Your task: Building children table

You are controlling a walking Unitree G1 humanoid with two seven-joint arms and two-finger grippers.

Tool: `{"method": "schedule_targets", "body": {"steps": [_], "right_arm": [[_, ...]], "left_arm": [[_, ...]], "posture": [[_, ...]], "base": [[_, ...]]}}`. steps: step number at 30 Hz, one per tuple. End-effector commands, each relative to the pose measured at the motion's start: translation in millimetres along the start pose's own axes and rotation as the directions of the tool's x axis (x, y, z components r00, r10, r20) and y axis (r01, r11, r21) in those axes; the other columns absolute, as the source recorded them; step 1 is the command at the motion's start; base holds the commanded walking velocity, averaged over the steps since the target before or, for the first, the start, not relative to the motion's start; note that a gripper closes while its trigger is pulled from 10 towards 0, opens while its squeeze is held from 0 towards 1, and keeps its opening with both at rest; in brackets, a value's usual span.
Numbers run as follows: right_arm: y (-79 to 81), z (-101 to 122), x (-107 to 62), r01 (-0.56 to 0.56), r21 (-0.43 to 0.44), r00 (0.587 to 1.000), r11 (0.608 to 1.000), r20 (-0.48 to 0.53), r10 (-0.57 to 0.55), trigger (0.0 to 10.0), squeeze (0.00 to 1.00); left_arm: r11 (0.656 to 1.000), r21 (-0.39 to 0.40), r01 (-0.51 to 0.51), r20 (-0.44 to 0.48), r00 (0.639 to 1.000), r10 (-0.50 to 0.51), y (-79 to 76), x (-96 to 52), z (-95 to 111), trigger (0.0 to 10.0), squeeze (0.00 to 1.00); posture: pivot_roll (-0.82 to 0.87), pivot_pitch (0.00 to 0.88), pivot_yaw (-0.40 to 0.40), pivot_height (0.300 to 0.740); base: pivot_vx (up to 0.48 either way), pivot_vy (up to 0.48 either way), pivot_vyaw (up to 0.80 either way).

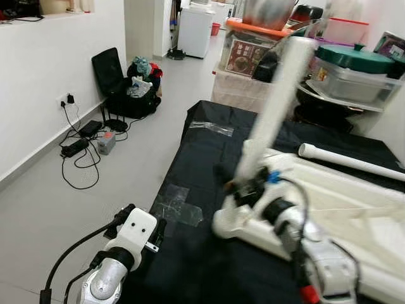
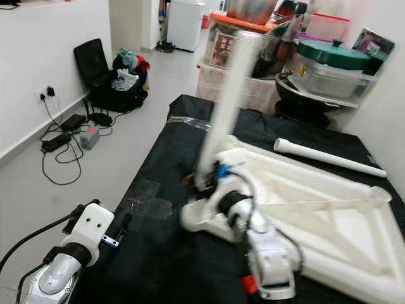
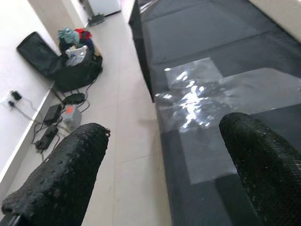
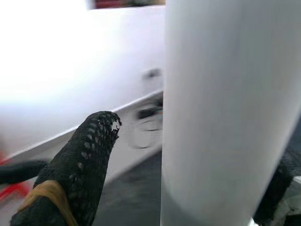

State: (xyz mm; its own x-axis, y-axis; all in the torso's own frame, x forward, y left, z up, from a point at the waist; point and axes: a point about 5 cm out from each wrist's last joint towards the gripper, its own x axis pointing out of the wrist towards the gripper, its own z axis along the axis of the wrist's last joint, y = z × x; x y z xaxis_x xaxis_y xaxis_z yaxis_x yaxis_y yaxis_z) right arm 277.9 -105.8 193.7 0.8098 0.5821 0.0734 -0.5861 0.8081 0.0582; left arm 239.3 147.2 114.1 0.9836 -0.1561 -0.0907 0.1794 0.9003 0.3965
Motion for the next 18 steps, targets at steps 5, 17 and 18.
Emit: {"method": "schedule_targets", "body": {"steps": [5, 17, 18], "right_arm": [[-19.1, -3, 1.8, 0.042, -0.025, 0.999, 0.999, -0.002, -0.042, 10.0, 0.00], [-23.2, -2, 6.7, 0.005, -0.045, 1.000, 0.999, 0.019, -0.005, 10.0, 0.00], [-22.2, 0, 8.6, -0.011, -0.047, 0.999, 0.999, 0.030, 0.012, 10.0, 0.00]], "left_arm": [[1.000, 0.000, 0.013, -0.012, 1.000, -0.013, -3.8, 0.7, -3, 10.0, 0.00], [1.000, -0.002, 0.017, -0.010, 1.000, -0.017, -5.6, -0.4, -3, 10.0, 0.00], [1.000, -0.002, 0.015, -0.011, 1.000, -0.015, -5.7, -0.6, -3, 10.0, 0.00]], "posture": [[0.14, 0.000, -0.200, 0.740], [0.14, 0.000, -0.204, 0.740], [0.15, 0.000, -0.208, 0.740]], "base": [[0.000, 0.000, 0.00], [0.000, 0.000, 0.00], [0.000, 0.000, 0.00]]}}
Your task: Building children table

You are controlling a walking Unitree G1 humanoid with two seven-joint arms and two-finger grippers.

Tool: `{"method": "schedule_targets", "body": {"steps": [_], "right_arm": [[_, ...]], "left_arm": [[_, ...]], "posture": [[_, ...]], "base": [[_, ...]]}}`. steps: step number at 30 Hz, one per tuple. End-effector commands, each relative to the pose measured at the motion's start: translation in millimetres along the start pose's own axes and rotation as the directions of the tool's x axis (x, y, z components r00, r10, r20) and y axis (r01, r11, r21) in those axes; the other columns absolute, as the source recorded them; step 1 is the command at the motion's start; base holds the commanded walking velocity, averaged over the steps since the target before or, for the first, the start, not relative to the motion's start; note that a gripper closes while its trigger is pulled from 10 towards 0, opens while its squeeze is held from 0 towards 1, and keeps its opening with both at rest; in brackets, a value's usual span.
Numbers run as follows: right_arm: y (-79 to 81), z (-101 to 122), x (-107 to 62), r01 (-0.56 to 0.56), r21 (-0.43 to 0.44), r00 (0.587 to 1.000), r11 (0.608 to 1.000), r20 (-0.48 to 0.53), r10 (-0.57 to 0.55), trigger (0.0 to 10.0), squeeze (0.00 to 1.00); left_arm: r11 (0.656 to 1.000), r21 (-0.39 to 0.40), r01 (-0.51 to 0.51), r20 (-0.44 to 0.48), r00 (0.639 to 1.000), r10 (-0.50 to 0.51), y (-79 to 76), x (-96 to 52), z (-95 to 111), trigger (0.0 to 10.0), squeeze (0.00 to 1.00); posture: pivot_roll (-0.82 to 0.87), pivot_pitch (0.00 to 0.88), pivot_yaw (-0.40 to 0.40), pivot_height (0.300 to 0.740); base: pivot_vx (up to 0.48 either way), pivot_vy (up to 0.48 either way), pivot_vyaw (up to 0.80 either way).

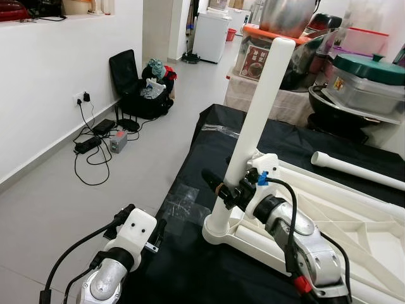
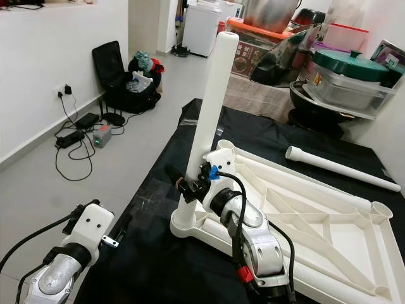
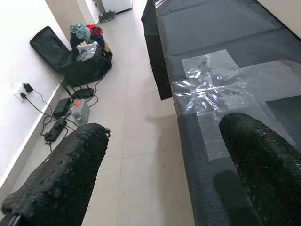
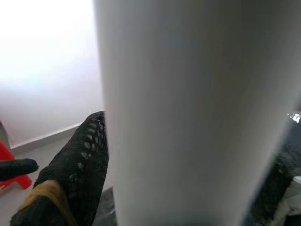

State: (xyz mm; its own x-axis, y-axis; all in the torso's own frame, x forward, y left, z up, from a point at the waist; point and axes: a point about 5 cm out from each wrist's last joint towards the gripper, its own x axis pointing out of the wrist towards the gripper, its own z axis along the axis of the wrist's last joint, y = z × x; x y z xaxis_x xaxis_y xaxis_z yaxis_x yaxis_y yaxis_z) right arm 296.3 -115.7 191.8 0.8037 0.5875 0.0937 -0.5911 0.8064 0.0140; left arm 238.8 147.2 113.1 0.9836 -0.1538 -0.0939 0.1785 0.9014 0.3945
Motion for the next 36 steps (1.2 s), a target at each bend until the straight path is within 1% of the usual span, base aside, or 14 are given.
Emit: {"method": "schedule_targets", "body": {"steps": [1, 2, 3, 4, 17, 23, 24, 25, 26, 27, 28, 29, 31, 36], "right_arm": [[-3.4, 1, -0.5, -0.003, -0.003, 1.000, 1.000, 0.010, 0.003, 10.0, 0.00], [-2.9, 2, 0.9, -0.020, 0.002, 0.999, 1.000, 0.025, 0.020, 2.1, 0.00], [-2.9, 2, 0.9, -0.020, 0.002, 0.999, 1.000, 0.025, 0.020, 2.1, 0.00], [-3.1, 4, 1.0, -0.026, 0.009, 0.999, 1.000, 0.038, 0.026, 0.0, 0.00], [-1.1, 3, -8.4, -0.009, 0.030, 0.998, 1.000, 0.058, 0.007, 0.0, 0.00], [-7.2, -1, -10.1, 0.146, 0.011, 0.989, 0.989, 0.015, -0.147, 0.0, 0.00], [-26.5, -6, -14.1, 0.427, -0.032, 0.901, 0.904, -0.072, -0.428, 0.0, 0.00], [-44.9, -11, -29.8, 0.675, -0.060, 0.724, 0.736, -0.138, -0.675, 0.0, 0.00], [-44.9, -11, -29.8, 0.675, -0.060, 0.724, 0.736, -0.138, -0.675, 0.0, 0.00], [-58.5, -14, -63.6, 0.892, -0.125, 0.409, 0.434, -0.183, -0.894, 0.0, 0.00], [-58.5, -14, -63.6, 0.892, -0.125, 0.409, 0.434, -0.183, -0.894, 0.0, 0.00], [-58.9, -14, -69.9, 0.910, -0.128, 0.370, 0.395, -0.182, -0.911, 0.0, 0.00], [-56.1, -11, -72.5, 0.917, -0.130, 0.355, 0.377, -0.166, -0.920, 0.0, 0.00], [-50.5, -4, -72.1, 0.923, -0.123, 0.349, 0.366, -0.141, -0.927, 0.0, 0.00]], "left_arm": [[1.000, 0.000, 0.016, -0.007, 1.000, -0.016, -5.2, -0.1, -2, 10.0, 0.00], [1.000, 0.000, 0.014, -0.007, 1.000, -0.014, -5.0, -0.3, -2, 10.0, 0.00], [1.000, 0.000, 0.014, -0.007, 1.000, -0.014, -5.0, -0.3, -2, 10.0, 0.00], [1.000, 0.000, 0.012, -0.007, 1.000, -0.012, -4.9, -0.5, -2, 10.0, 0.00], [1.000, -0.005, 0.018, -0.006, 1.000, -0.018, -6.1, -1.3, -1, 10.0, 0.00], [1.000, -0.005, 0.018, -0.006, 1.000, -0.018, -6.0, -1.1, -1, 10.0, 0.00], [1.000, -0.005, 0.017, -0.006, 1.000, -0.017, -5.3, -1.2, -1, 10.0, 0.00], [1.000, -0.005, 0.016, -0.006, 1.000, -0.016, -4.8, -1.4, 0, 10.0, 0.00], [1.000, -0.005, 0.016, -0.006, 1.000, -0.016, -4.8, -1.4, 0, 10.0, 0.00], [1.000, -0.005, 0.016, -0.006, 1.000, -0.016, -4.2, -1.7, 0, 10.0, 0.00], [1.000, -0.005, 0.016, -0.006, 1.000, -0.016, -4.2, -1.7, 0, 10.0, 0.00], [1.000, -0.005, 0.016, -0.006, 1.000, -0.016, -4.1, -1.8, 0, 10.0, 0.00], [1.000, -0.005, 0.017, -0.007, 1.000, -0.017, -3.8, -1.7, 0, 10.0, 0.00], [1.000, -0.006, 0.019, -0.008, 1.000, -0.019, -3.6, -1.6, 0, 10.0, 0.00]], "posture": [[0.15, 0.000, -0.208, 0.740], [0.15, 0.000, -0.210, 0.740], [0.15, 0.000, -0.210, 0.740], [0.14, 0.000, -0.209, 0.740], [0.13, 0.000, -0.202, 0.740], [0.12, 0.000, -0.201, 0.740], [0.11, 0.000, -0.200, 0.740], [0.11, 0.000, -0.197, 0.740], [0.11, 0.000, -0.197, 0.740], [0.11, 0.000, -0.196, 0.740], [0.11, 0.000, -0.196, 0.740], [0.11, 0.000, -0.196, 0.740], [0.10, 0.000, -0.184, 0.740], [0.10, 0.000, -0.180, 0.740]], "base": [[0.000, 0.000, 0.00], [0.000, 0.000, 0.00], [0.000, 0.000, 0.00], [0.000, 0.000, 0.00], [0.000, 0.000, 0.00], [0.000, 0.000, 0.00], [0.000, 0.000, 0.00], [0.000, 0.000, 0.00], [0.000, 0.000, 0.00], [0.000, 0.000, 0.00], [0.000, 0.000, 0.00], [0.000, 0.000, 0.00], [0.000, 0.000, 0.00], [0.000, 0.000, 0.00]]}}
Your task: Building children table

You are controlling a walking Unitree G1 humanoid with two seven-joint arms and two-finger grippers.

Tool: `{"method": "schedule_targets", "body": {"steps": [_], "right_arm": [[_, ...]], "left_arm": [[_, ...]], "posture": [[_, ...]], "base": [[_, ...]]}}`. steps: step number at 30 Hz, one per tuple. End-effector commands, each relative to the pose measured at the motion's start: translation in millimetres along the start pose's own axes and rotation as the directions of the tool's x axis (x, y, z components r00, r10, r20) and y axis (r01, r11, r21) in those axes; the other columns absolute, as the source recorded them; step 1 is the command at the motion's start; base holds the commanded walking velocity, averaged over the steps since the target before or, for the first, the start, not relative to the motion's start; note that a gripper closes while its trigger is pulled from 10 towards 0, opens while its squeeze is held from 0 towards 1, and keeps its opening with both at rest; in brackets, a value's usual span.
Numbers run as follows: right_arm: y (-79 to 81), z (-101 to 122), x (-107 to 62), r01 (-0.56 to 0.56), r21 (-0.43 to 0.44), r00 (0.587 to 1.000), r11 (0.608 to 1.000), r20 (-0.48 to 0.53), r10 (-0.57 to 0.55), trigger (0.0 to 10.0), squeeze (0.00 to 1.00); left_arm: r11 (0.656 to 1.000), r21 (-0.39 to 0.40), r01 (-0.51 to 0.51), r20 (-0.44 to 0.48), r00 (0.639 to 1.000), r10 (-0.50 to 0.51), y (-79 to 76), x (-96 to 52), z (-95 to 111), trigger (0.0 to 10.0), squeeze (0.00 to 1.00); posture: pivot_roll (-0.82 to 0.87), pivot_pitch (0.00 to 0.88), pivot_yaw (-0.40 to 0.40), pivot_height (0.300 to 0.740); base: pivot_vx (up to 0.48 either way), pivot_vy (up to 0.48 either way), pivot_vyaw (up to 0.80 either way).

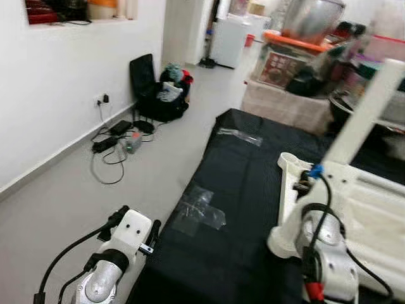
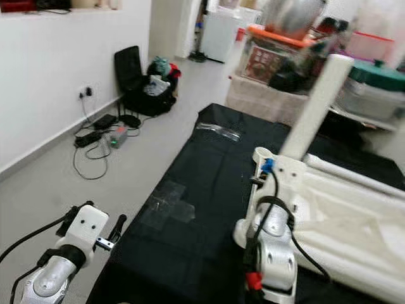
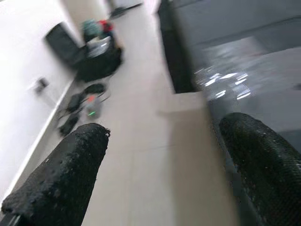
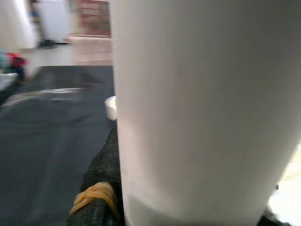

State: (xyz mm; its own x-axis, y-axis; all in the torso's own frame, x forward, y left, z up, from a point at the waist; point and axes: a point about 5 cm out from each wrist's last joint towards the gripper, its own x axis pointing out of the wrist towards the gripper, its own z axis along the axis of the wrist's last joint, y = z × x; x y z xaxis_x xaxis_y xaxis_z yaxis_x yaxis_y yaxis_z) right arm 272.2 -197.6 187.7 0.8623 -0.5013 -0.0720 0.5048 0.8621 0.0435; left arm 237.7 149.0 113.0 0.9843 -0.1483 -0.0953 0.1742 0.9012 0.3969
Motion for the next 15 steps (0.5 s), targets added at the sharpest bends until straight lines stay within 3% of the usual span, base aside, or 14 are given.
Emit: {"method": "schedule_targets", "body": {"steps": [1, 10, 11, 12, 13, 14, 15], "right_arm": [[0.5, -2, -5.0, 0.030, -0.067, 0.999, 0.997, -0.027, -0.032, 0.0, 0.00], [17.5, 0, -9.4, -0.010, -0.056, 0.998, 0.998, -0.069, 0.006, 0.0, 0.00], [22.1, 1, -10.2, -0.032, -0.068, 0.997, 0.997, -0.073, 0.027, 9.2, 0.00], [22.1, 1, -10.2, -0.032, -0.068, 0.997, 0.997, -0.073, 0.027, 9.2, 0.00], [23.1, 1, -10.2, -0.038, -0.055, 0.996, 0.998, -0.078, 0.034, 10.0, 0.00], [22.2, 1, -9.7, -0.033, -0.048, 0.997, 0.998, -0.078, 0.030, 10.0, 0.68], [22.2, 1, -9.7, -0.033, -0.048, 0.997, 0.998, -0.078, 0.030, 10.0, 0.68]], "left_arm": [[1.000, -0.008, 0.026, -0.004, 1.000, -0.026, -5.1, -0.2, 1, 10.0, 0.00], [1.000, -0.004, 0.020, -0.003, 1.000, -0.020, -4.4, 0.4, 1, 10.0, 0.00], [1.000, -0.003, 0.022, -0.001, 1.000, -0.022, -4.8, 0.2, 2, 10.0, 0.00], [1.000, -0.003, 0.022, -0.001, 1.000, -0.022, -4.8, 0.2, 2, 10.0, 0.00], [1.000, -0.003, 0.023, 0.000, 1.000, -0.023, -5.0, 0.1, 2, 10.0, 0.00], [1.000, -0.003, 0.024, 0.000, 1.000, -0.024, -5.2, 0.1, 2, 10.0, 0.00], [1.000, -0.003, 0.024, 0.000, 1.000, -0.024, -5.2, 0.1, 2, 10.0, 0.00]], "posture": [[0.10, 0.000, -0.180, 0.740], [0.11, 0.000, -0.187, 0.740], [0.11, 0.000, -0.186, 0.740], [0.11, 0.000, -0.186, 0.740], [0.11, 0.000, -0.186, 0.740], [0.11, 0.000, -0.183, 0.740], [0.11, 0.000, -0.183, 0.740]], "base": [[0.000, 0.000, 0.00], [0.000, 0.000, 0.00], [0.000, 0.000, 0.00], [0.000, 0.000, 0.00], [0.000, 0.000, 0.00], [0.000, 0.000, 0.00], [0.000, 0.000, 0.00]]}}
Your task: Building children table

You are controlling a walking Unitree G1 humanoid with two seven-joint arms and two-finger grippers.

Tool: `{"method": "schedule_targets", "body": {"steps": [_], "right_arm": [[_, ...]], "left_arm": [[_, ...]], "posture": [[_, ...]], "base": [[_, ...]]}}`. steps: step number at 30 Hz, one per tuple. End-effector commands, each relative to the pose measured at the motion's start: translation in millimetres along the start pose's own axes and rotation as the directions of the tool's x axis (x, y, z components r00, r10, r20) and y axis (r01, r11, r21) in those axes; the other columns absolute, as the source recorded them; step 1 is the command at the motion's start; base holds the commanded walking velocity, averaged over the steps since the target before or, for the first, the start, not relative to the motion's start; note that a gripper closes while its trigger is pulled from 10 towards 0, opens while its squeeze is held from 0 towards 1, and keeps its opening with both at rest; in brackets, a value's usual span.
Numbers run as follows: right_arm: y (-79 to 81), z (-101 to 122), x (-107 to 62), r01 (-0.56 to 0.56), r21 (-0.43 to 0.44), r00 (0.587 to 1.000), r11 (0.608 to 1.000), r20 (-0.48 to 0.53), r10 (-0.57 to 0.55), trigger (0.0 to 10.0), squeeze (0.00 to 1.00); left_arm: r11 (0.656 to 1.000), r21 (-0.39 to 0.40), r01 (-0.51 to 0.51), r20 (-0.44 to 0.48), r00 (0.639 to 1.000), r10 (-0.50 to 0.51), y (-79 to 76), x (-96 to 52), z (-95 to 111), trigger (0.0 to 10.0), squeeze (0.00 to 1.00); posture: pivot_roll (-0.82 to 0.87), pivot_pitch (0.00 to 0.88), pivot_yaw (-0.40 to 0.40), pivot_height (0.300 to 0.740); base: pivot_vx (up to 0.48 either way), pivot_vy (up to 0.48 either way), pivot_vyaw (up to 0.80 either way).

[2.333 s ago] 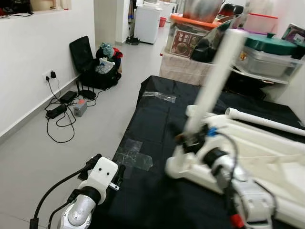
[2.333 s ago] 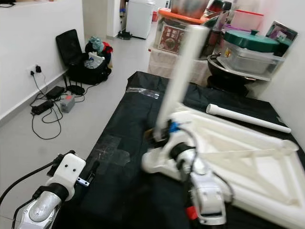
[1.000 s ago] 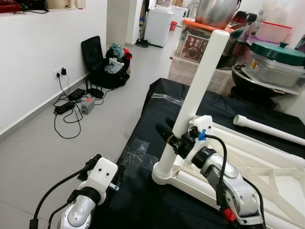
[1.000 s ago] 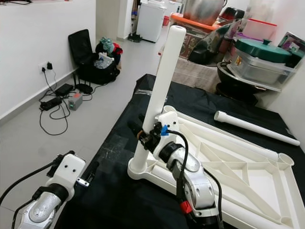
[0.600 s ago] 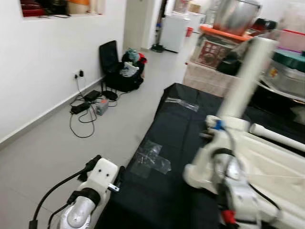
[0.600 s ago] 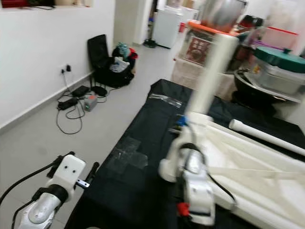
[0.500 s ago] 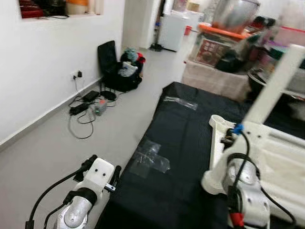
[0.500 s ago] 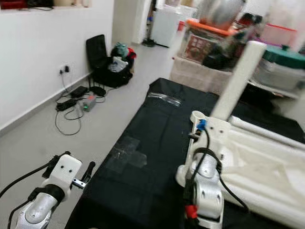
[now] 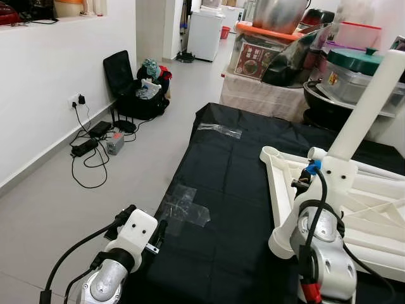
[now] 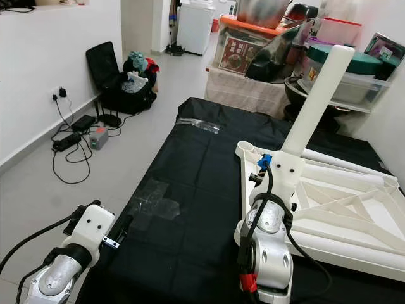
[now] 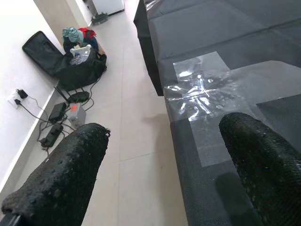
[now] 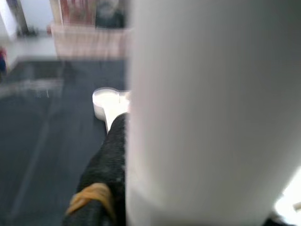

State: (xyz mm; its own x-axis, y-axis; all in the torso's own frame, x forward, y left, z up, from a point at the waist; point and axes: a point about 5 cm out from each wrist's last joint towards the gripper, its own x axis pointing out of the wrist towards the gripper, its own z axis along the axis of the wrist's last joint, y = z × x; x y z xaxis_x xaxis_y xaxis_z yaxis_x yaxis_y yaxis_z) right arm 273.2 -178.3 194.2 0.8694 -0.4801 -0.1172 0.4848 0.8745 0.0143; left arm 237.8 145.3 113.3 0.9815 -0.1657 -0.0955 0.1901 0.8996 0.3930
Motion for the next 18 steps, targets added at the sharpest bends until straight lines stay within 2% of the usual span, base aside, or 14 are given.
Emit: {"method": "schedule_targets", "body": {"steps": [1, 2, 6, 7, 10, 12, 13, 15, 16, 18], "right_arm": [[3.7, -4, 0.0, -0.005, -0.012, 0.999, 1.000, -0.032, 0.005, 10.0, 0.68], [2.6, -4, 0.2, 0.000, -0.006, 1.000, 1.000, -0.030, 0.000, 10.0, 1.00], [3.5, -2, 0.8, -0.016, -0.016, 0.999, 1.000, -0.033, 0.016, 10.0, 1.00], [4.2, -2, 1.3, -0.026, -0.021, 0.999, 0.999, -0.032, 0.025, 10.0, 0.00], [4.6, -2, 1.7, -0.032, -0.025, 0.999, 0.999, -0.031, 0.031, 10.0, 0.00], [15.1, 4, 2.4, -0.149, 0.037, 0.989, 0.988, 0.014, 0.149, 10.0, 0.00], [15.1, 4, 2.4, -0.149, 0.037, 0.989, 0.988, 0.014, 0.149, 10.0, 0.00], [26.6, 11, 2.0, -0.281, 0.085, 0.959, 0.956, 0.065, 0.276, 10.0, 0.00], [26.6, 11, 2.0, -0.281, 0.085, 0.959, 0.956, 0.065, 0.276, 10.0, 0.00], [40.3, 18, -3.2, -0.413, 0.102, 0.909, 0.905, 0.101, 0.404, 10.0, 0.00]], "left_arm": [[1.000, -0.001, 0.008, -0.007, 1.000, -0.008, -2.3, -0.4, 0, 10.0, 0.00], [1.000, -0.001, 0.008, -0.007, 1.000, -0.008, -2.4, -0.3, 0, 10.0, 0.00], [1.000, -0.001, 0.008, -0.007, 1.000, -0.008, -2.5, -0.1, 0, 10.0, 0.00], [1.000, -0.001, 0.008, -0.007, 1.000, -0.008, -2.8, -0.1, 0, 10.0, 0.00], [1.000, -0.002, 0.008, -0.007, 1.000, -0.008, -3.0, 0.0, 0, 10.0, 0.00], [1.000, -0.003, 0.008, -0.007, 1.000, -0.008, -3.0, 0.3, 0, 10.0, 0.00], [1.000, -0.003, 0.008, -0.007, 1.000, -0.008, -3.0, 0.3, 0, 10.0, 0.00], [1.000, -0.003, 0.008, -0.006, 1.000, -0.008, -3.1, 0.5, -1, 10.0, 0.00], [1.000, -0.003, 0.008, -0.006, 1.000, -0.008, -3.1, 0.5, -1, 10.0, 0.00], [1.000, -0.003, 0.007, -0.007, 1.000, -0.007, -2.9, 0.8, -1, 10.0, 0.00]], "posture": [[0.11, 0.000, -0.183, 0.740], [0.11, 0.000, -0.183, 0.740], [0.11, 0.000, -0.183, 0.740], [0.11, 0.000, -0.183, 0.740], [0.11, 0.000, -0.183, 0.740], [0.11, 0.000, -0.185, 0.740], [0.11, 0.000, -0.185, 0.740], [0.11, 0.000, -0.187, 0.740], [0.11, 0.000, -0.187, 0.740], [0.12, 0.000, -0.190, 0.740]], "base": [[0.000, 0.000, 0.00], [0.000, 0.000, 0.00], [0.000, 0.000, 0.00], [0.000, 0.000, 0.00], [0.000, 0.000, 0.00], [0.000, 0.000, 0.00], [0.000, 0.000, 0.00], [0.000, 0.000, 0.00], [0.000, 0.000, 0.00], [0.000, 0.000, 0.00]]}}
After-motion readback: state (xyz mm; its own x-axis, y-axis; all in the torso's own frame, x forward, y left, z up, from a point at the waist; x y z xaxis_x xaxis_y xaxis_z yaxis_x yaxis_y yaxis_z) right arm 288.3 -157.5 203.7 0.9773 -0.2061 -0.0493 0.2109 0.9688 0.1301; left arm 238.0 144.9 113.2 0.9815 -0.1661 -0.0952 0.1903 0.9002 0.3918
